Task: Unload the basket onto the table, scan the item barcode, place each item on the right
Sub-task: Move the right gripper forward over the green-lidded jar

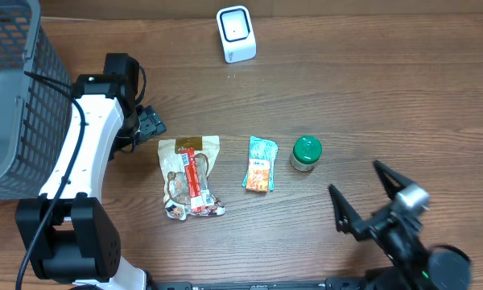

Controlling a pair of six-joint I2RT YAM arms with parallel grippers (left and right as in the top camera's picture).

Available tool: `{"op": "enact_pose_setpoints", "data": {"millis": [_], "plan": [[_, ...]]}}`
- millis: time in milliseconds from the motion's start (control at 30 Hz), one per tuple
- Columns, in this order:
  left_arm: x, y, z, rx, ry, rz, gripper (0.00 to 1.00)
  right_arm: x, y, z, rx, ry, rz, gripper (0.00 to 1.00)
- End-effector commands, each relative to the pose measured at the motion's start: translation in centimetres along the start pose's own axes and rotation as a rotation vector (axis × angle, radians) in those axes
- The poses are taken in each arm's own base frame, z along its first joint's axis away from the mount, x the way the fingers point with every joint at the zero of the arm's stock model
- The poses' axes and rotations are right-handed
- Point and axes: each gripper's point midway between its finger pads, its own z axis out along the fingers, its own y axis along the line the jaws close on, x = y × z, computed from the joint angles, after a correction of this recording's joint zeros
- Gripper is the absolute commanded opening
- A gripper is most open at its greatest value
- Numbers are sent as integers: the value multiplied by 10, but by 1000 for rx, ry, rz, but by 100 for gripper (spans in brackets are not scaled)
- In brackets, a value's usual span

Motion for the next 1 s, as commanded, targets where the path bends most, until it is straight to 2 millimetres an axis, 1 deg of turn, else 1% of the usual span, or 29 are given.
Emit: {"op": "enact_pose_setpoints", "data": {"millis": [0, 133, 200, 267, 367, 467, 567, 667, 767, 933, 967], "plan": [[-5, -1, -5, 9, -17, -8, 100, -56, 0, -20, 76, -75, -11, 100], [-5, -1, -5, 9, -17, -8, 100, -97, 4, -30, 105, -52, -1, 100], [-5, -1, -5, 9, -17, -8, 100, -115, 6, -28, 111, -10, 12, 100], [-5, -1, -5, 9, -17, -8, 99, -126, 5, -22, 124, 61, 34, 100], [-5, -1, -5, 9, -17, -8, 100, -136, 2, -10, 146, 216, 82, 100], [-5, -1, -5, 9, -17, -8, 100, -136, -9, 7, 202, 452, 146, 100], [-5, -1, -5, 9, -17, -8, 100, -128, -19, 21, 243, 621, 189, 100], [-5, -1, -5, 9, -17, -8, 100, -109, -29, 41, 261, 765, 231, 100], [-5, -1, -5, 9, -17, -8, 100, -80, -40, 63, 271, 891, 281, 100], [-5, -1, -5, 9, -17, -8, 100, -28, -40, 91, 212, 1107, 396, 100], [-5, -1, -5, 9, -17, -8, 100, -20, -42, 96, 209, 1134, 410, 100]]}}
